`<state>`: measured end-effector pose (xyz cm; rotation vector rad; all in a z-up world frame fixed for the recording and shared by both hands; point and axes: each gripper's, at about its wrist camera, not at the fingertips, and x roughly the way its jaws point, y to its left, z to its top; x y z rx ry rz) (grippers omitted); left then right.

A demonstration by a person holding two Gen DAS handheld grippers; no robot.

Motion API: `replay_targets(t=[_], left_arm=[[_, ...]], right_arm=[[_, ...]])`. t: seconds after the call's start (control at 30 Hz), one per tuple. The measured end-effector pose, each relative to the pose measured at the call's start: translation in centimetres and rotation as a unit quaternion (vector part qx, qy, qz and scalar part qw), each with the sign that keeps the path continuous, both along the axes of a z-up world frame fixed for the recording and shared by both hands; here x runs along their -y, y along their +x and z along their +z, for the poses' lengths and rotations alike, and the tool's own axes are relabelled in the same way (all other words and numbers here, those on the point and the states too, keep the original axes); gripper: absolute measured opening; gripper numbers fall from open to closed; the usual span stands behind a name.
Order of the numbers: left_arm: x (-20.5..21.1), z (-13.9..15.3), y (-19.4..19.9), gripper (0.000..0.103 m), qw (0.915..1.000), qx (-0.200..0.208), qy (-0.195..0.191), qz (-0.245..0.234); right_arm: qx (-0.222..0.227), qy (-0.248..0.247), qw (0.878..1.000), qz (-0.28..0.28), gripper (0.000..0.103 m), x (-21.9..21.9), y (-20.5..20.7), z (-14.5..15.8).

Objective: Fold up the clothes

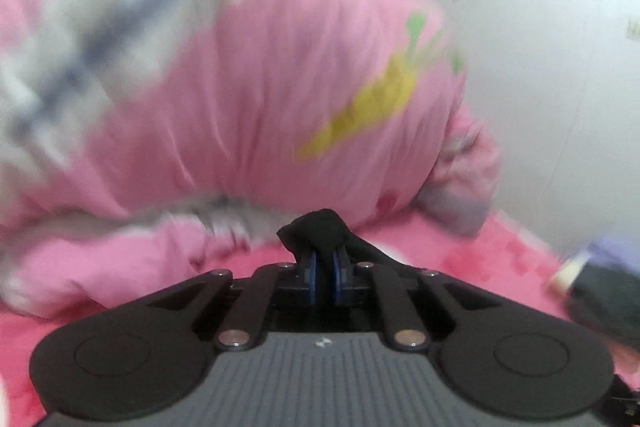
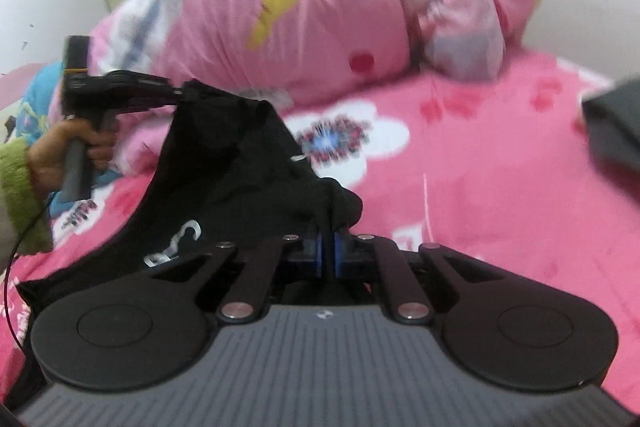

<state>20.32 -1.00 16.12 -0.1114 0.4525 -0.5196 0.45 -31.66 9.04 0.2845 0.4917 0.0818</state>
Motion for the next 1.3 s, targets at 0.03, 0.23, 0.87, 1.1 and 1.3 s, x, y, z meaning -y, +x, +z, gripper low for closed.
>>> replay_targets(t=[0.03, 0.23, 0.87, 1.1, 1.3], left_arm=[[-1.3, 1.5, -1.7, 0.009, 0.9998, 0.013, -0.012, 0.003], [-9.1, 11.1, -14.1, 0.009, 0.9898, 0.119, -0.073, 0.028], [-16.8, 24.4, -38.7, 0.009, 0.9379, 0.306, -0.157, 0.048], [-16.4, 26.5, -39.4, 0.009, 0.9337, 0.303, -0.191, 0.012], [-15.2, 21.8, -36.9, 0.009, 0.9505, 0.235, -0.203, 0.0]], right_arm=[[0.014, -0.006, 1.0, -0.001, 0.004, -0.2, -0.5, 0.9], [0.107, -0.045, 0.993, -0.003, 0.004, -1.2, -3.9, 6.8], [0.444, -0.172, 0.879, -0.011, 0.004, -4.1, -15.6, 26.2], [0.488, -0.176, 0.854, -0.031, 0.004, -2.2, -15.5, 30.1], [0.482, -0.182, 0.856, -0.04, 0.004, -0.7, -13.7, 30.7]])
